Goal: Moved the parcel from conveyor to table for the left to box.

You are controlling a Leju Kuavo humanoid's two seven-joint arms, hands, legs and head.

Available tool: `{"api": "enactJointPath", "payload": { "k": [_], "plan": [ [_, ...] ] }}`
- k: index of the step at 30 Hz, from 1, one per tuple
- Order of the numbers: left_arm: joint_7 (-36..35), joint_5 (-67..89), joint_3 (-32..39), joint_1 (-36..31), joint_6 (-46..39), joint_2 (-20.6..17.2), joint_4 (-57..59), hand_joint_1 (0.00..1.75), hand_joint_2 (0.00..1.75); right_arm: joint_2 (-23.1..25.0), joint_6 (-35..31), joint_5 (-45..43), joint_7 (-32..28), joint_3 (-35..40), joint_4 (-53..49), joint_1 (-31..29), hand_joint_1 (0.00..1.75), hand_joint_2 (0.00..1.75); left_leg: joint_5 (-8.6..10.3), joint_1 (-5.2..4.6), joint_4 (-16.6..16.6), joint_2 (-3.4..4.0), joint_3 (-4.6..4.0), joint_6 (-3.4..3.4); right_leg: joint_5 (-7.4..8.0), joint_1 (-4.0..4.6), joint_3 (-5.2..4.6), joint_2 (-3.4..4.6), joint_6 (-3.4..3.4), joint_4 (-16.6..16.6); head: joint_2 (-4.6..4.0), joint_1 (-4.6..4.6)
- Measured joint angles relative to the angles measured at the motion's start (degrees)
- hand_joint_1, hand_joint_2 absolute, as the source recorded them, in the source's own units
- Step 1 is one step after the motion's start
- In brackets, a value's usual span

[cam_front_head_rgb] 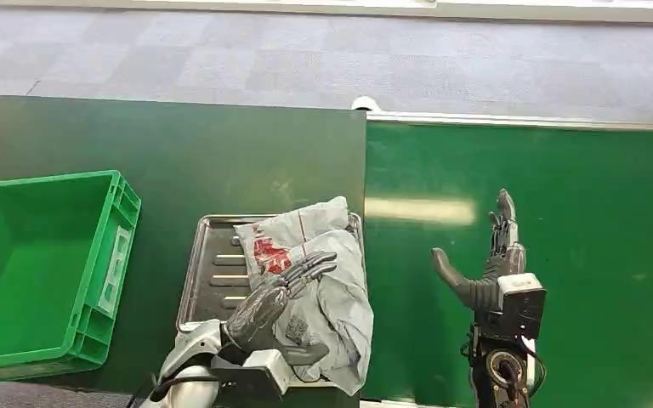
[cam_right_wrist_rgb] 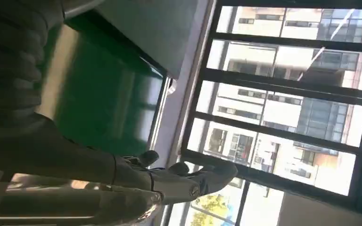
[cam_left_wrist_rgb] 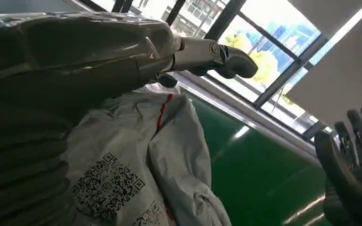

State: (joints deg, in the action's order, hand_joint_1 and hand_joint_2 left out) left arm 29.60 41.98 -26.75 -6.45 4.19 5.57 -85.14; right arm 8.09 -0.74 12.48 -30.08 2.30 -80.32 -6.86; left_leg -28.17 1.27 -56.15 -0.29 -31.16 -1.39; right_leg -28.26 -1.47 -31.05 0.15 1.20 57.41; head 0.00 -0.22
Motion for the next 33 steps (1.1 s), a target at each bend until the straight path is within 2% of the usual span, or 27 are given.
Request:
{"api": "enactJointPath", "payload": {
  "k": [9,23,25,26,33],
  "plan": [
    [-0.79,1.58,-2.47,-2.81,1.80,-0.96,4.79,0.00,1.75,1.12,-0.15,0.24,0.20,-1.99,-2.43,2.24,0.00,1.75,0.00,0.00,0.00,0.02,0.00,0.00,0.00,0.00,0.01,0.00,0.00,0.00,0.00,0.00],
    [-3.00,3.41,-4.17,-4.09,3.50,-1.49,7.89,0.00,1.75,2.06,0.33,0.74,0.31,-3.35,-3.04,2.53,0.00,1.75,0.00,0.00,0.00,0.00,0.03,0.00,0.00,0.00,0.04,0.00,0.00,0.00,0.00,-0.02],
    [-3.89,4.00,-4.66,-4.62,4.23,-1.62,8.66,0.03,1.75,2.08,0.42,0.76,0.31,-3.39,-3.04,2.52,0.00,1.75,0.00,0.00,0.00,-0.01,0.02,0.00,0.00,0.00,0.05,0.00,0.00,0.00,0.00,0.00],
    [-4.65,4.61,-4.87,-4.90,4.55,-1.68,9.33,0.14,1.75,2.08,0.44,0.76,0.31,-3.41,-3.02,2.52,0.00,1.75,0.00,0.00,0.00,-0.01,0.03,0.00,0.00,0.00,0.06,0.00,0.00,0.00,0.00,0.00],
    [-6.38,6.04,-6.41,-6.82,4.53,-1.75,12.83,0.12,1.75,2.08,0.48,0.76,0.39,-3.54,-3.02,2.53,0.00,1.75,0.00,0.00,0.01,-0.02,0.18,0.00,0.00,0.00,0.21,0.00,0.00,0.00,0.00,0.00]
  ]
}}
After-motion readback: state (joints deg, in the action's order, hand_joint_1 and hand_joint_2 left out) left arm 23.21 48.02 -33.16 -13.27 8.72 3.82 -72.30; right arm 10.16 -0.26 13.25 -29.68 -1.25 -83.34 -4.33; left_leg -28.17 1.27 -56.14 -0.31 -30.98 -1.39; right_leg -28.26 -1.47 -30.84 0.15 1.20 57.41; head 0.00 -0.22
